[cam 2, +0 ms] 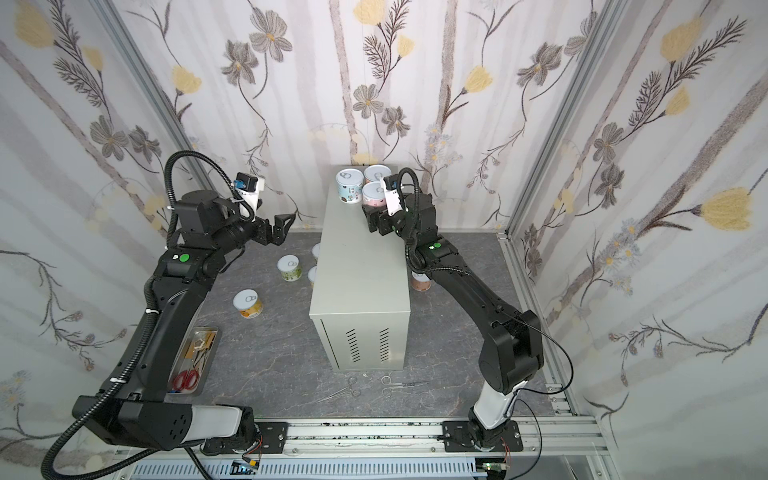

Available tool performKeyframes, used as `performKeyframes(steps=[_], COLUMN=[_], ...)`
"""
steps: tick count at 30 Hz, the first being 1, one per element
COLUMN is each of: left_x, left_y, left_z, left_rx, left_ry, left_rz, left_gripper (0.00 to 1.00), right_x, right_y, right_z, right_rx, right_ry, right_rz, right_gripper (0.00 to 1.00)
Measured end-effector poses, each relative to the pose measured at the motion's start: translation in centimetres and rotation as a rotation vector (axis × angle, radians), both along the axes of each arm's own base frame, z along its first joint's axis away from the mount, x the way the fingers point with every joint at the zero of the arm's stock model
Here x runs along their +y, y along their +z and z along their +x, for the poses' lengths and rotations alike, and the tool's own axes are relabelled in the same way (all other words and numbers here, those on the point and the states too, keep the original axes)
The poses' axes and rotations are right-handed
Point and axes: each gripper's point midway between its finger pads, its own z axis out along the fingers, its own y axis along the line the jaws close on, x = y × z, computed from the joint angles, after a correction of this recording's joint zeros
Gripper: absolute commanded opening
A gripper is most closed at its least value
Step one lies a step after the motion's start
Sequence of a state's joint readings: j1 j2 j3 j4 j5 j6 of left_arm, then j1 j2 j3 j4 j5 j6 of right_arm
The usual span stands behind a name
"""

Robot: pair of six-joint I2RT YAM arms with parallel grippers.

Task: Place and organize the canned foods onto the counter
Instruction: 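Lower the pink can in front of the two cans with the right gripper, then open the right gripper and draw back while the left gripper lowers onto a floor can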

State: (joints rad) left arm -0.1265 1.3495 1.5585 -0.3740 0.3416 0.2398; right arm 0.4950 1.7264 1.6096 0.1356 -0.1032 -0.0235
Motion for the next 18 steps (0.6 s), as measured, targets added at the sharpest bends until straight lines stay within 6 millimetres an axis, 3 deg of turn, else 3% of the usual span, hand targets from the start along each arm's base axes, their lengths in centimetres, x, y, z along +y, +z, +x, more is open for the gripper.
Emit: performKeyframes(steps=[7, 18], left_x=[0.6, 1.7], left_y=[-2.7, -12.3], left_z=[-0.3, -0.7], left_rx=[0.052, 0.269], left_ry=[0.033, 0.123], left_rz=[0.014, -0.022], left_gripper=[1.00, 1.00], right_x=[0.0, -0.6], right_y=[0.0, -0.1], right_z=[-0.1, -2.1], right_rx=[0.003, 0.047], right_ry=[0.006, 0.030], right_rz=[-0.005, -0.044], right_gripper=[0.95, 1.00])
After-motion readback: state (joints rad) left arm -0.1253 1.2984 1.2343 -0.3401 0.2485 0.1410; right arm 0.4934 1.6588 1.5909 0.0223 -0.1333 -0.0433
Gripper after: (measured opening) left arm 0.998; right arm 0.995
